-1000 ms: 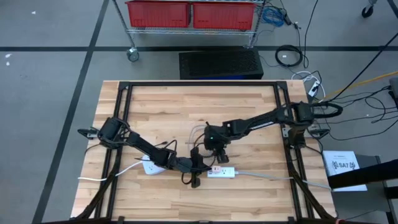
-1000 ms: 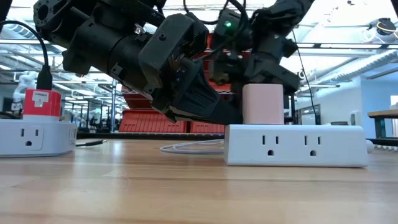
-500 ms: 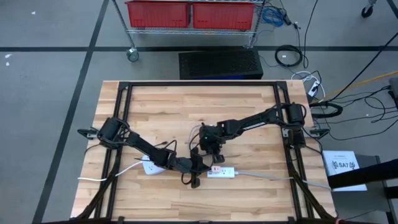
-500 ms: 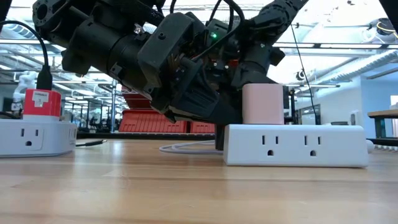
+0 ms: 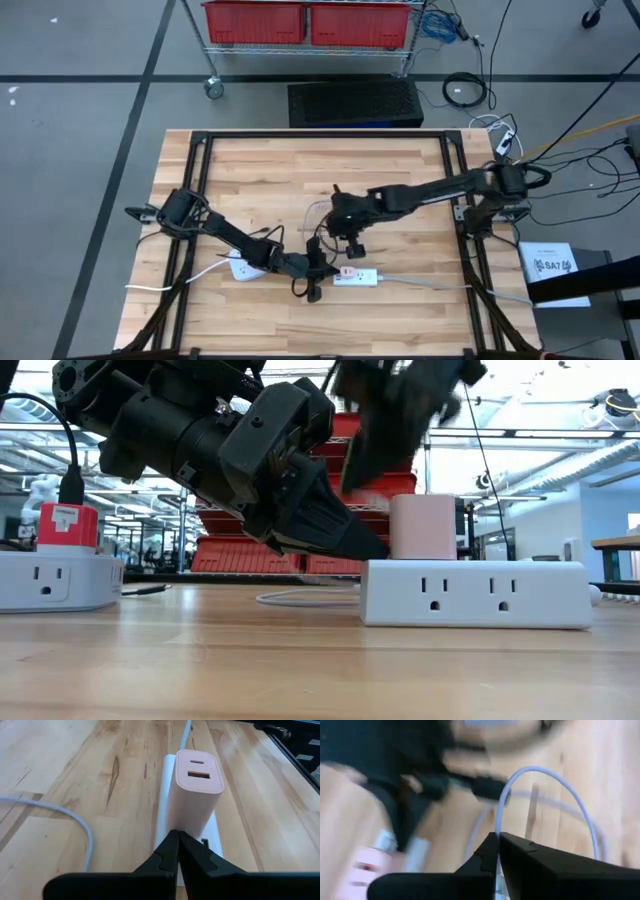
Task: Insert USB
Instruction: Insert the pink charger cable into the pink charger adapter on the right white outlet extension
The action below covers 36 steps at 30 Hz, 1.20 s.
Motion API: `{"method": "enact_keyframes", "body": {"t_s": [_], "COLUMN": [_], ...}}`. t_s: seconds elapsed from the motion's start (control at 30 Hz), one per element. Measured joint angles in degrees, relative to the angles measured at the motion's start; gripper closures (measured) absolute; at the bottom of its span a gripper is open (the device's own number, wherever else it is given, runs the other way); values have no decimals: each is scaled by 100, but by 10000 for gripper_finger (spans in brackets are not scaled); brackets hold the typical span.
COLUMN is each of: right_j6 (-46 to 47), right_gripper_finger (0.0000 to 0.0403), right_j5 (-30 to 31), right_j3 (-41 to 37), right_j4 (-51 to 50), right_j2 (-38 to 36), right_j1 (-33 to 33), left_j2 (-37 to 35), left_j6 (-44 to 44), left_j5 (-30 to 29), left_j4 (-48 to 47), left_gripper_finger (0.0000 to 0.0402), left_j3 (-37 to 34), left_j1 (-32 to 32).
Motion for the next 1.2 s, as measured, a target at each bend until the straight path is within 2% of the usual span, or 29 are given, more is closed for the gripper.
{"method": "enact_keyframes", "body": {"t_s": [0.13, 0.27, 0.4, 0.53, 0.67, 0.77, 1.07, 1.2], "right_j6": [244, 676, 1070, 1375, 1614, 1710, 2077, 2261], "right_gripper_finger": [403, 403, 403, 403, 403, 403, 403, 403], "right_j5": [294, 399, 394, 356, 352, 337, -484, -597], "right_j3": [-372, -1258, -2424, -3592, -4437, -4705, -4682, -4677], "right_j4": [485, 1712, 3588, 5867, 7798, 8807, 10769, 11357], "right_j2": [-682, -1385, -1858, -1933, -1639, -1265, 247, 809], "right_j1": [331, 629, 845, 970, 1032, 1066, 1061, 1061], "left_j2": [0, 0, 2, 2, 2, 2, 2, 2], "left_j6": [1, 43, 137, 138, 144, 145, 143, 143], "left_j5": [3, 0, 2, 2, 2, 2, 4, 4], "left_j4": [1, 8, 27, 38, 100, 156, 159, 159], "left_gripper_finger": [380, 380, 380, 380, 380, 380, 380, 380], "left_j3": [0, 0, 0, 0, 0, 1, 0, 0], "left_j1": [2, 2, 2, 2, 2, 2, 2, 2]}}
